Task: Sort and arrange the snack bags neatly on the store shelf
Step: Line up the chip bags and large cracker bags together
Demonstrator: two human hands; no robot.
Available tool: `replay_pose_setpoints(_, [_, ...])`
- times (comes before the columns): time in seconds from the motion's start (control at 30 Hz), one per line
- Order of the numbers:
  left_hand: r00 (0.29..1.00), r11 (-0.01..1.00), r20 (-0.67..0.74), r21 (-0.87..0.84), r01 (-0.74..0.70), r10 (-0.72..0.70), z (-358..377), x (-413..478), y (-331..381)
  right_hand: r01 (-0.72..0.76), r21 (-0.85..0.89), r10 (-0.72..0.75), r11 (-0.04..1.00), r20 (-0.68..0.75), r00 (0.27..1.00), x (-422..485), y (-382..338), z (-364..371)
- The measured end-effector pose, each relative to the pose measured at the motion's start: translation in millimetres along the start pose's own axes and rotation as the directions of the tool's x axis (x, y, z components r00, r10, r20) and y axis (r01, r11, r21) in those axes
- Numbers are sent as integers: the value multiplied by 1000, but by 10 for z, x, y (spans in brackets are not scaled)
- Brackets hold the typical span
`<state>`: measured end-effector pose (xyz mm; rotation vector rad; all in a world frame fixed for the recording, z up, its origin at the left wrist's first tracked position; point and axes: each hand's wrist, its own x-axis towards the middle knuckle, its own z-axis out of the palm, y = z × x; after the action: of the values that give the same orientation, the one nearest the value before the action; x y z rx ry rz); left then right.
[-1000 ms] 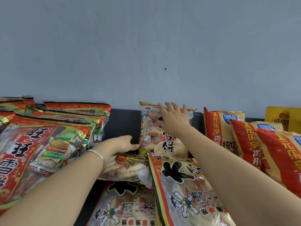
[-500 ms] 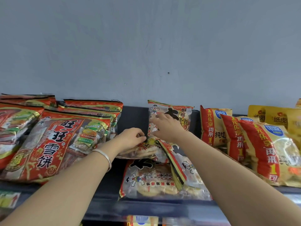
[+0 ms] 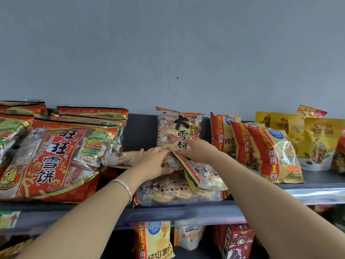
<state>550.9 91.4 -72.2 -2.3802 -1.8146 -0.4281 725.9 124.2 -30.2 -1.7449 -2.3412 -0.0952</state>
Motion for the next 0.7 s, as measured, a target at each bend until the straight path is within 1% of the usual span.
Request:
replay_pose_setpoints(0.17, [1000, 999, -26, -42, 12, -14, 26, 49, 161, 1, 39, -2, 999, 29, 1000, -151, 138, -59])
replay_pose_setpoints(0.33, [999, 999, 0, 6, 51, -51, 65, 55, 285, 6, 66, -8, 998, 44, 999, -276, 317, -67])
replay_pose_setpoints(0.5, [994, 995, -59, 40, 96, -94, 115, 5, 331, 19, 126, -30, 992, 84, 996, -424, 463, -80])
replay_pose_setpoints(0.6, [989, 977, -81, 161, 137, -125, 130, -77, 271, 72, 177, -100, 982, 152, 983, -575, 582, -140])
replay_pose_setpoints(0.7, [976, 963, -111, 174, 205, -188, 161, -107, 279, 112, 146, -155, 983, 319, 935, -772, 719, -215])
